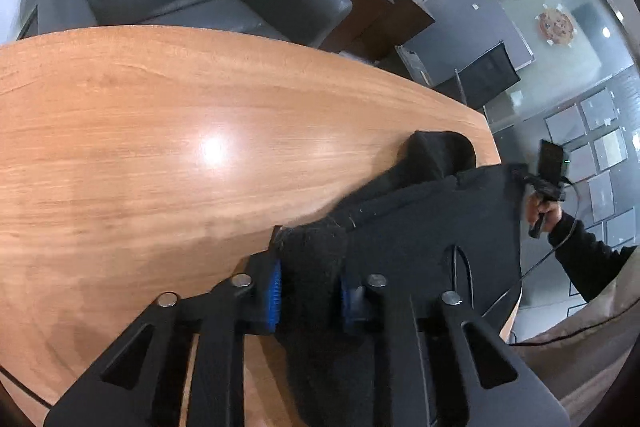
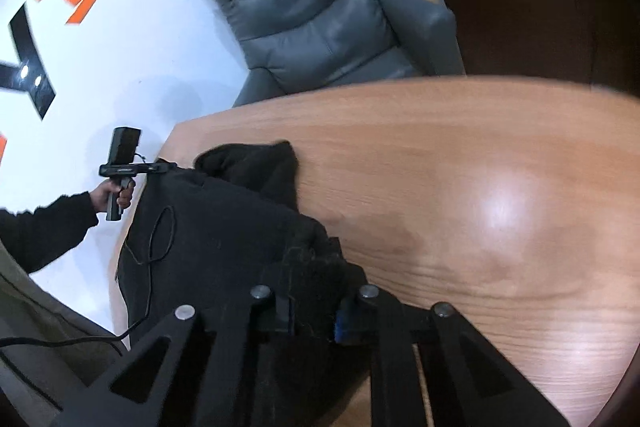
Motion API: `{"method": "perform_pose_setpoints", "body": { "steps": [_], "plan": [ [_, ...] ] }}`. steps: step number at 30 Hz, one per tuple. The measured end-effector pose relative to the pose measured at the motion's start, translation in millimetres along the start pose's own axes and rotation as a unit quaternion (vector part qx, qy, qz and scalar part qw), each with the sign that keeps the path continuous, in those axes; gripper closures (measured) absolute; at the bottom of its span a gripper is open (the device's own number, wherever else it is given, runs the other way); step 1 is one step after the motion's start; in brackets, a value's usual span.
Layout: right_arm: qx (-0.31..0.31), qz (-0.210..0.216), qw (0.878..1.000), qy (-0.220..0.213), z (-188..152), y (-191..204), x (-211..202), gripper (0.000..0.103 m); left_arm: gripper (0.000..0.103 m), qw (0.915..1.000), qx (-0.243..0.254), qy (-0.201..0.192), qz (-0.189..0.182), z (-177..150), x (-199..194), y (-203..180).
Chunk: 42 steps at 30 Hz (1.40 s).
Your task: Fold clothes
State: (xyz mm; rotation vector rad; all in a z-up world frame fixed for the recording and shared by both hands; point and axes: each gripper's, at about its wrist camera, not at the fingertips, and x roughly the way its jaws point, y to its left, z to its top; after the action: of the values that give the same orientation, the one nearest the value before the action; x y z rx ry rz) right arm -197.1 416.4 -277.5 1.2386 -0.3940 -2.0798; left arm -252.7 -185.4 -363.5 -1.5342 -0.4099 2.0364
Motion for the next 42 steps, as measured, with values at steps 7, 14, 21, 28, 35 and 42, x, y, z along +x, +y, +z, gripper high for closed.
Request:
{"method": "perform_pose_setpoints", "body": {
  "steps": [7, 14, 21, 28, 35, 42],
  "plan": [
    [-0.066, -0.002, 0.997, -0.045, 18, 53, -46, 0.092, 0.092, 0.9977, 0.011, -0.06, -0.028, -3, -42, -20],
    [-0.036, -0.022, 0.997, -0.061, 7, 24, -54, 0.091, 0.091, 0.9933, 0.033, -0.096, -0.055, -6, -58, -17],
    [-0.009, -0.048, 0.999, -0.015, -6, -18, -3, 0.091, 0.091, 0.994, 0.036, -0.092, -0.047, 2, -38, -11],
    [0.001, -0.026, 0.999, -0.038, -14, -32, -9, 0.09, 0.091, 0.9962, 0.046, -0.073, -0.008, 3, -21, 2],
    [-0.019, -0.013, 0.995, -0.095, -1, -17, -29, 0.091, 0.089, 0.9887, 0.072, -0.129, -0.025, 9, -41, -11],
    [0.006, -0.076, 0.997, -0.001, -16, -47, 7, 0.082, 0.077, 0.99, 0.075, -0.039, 0.114, 18, 13, -2]
  ]
}}
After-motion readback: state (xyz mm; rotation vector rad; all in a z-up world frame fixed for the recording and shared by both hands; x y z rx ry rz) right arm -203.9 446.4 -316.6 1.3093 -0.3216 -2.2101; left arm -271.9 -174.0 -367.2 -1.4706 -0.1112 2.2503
